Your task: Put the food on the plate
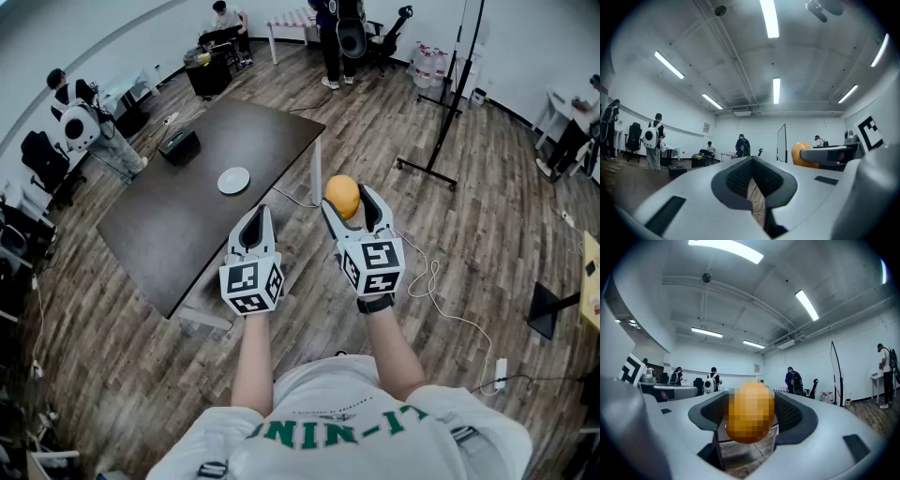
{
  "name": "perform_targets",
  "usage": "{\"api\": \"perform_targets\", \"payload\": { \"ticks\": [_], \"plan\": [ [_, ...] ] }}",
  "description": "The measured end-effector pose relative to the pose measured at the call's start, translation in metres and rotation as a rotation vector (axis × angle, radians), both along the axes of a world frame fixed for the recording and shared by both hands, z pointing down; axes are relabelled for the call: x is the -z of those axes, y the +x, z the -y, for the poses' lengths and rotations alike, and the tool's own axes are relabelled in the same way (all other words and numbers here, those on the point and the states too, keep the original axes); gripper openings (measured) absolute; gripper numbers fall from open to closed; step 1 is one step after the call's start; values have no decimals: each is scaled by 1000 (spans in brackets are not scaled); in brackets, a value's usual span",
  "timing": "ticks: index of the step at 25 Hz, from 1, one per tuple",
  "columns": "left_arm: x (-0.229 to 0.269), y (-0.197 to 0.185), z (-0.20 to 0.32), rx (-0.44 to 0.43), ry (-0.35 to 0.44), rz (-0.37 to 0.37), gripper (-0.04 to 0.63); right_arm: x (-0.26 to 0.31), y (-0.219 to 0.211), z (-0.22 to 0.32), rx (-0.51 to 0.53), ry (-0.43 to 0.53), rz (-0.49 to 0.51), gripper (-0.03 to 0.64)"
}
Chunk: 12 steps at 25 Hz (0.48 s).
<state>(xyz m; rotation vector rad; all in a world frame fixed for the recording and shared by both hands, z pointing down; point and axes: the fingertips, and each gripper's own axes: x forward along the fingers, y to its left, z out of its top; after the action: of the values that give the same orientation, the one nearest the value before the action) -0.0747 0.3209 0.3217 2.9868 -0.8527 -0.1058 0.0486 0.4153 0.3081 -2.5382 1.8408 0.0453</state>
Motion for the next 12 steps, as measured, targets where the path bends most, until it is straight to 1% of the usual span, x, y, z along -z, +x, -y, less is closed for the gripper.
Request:
{"api": "perform_targets", "payload": {
  "ticks": [8, 12],
  "plan": [
    [-5, 47, -25, 3, -7, -2, 12, 1, 40, -22, 18, 6, 4, 325],
    [-30, 64, -38, 17, -16, 36, 12, -4, 59, -26, 48, -10, 14, 325]
  ]
}}
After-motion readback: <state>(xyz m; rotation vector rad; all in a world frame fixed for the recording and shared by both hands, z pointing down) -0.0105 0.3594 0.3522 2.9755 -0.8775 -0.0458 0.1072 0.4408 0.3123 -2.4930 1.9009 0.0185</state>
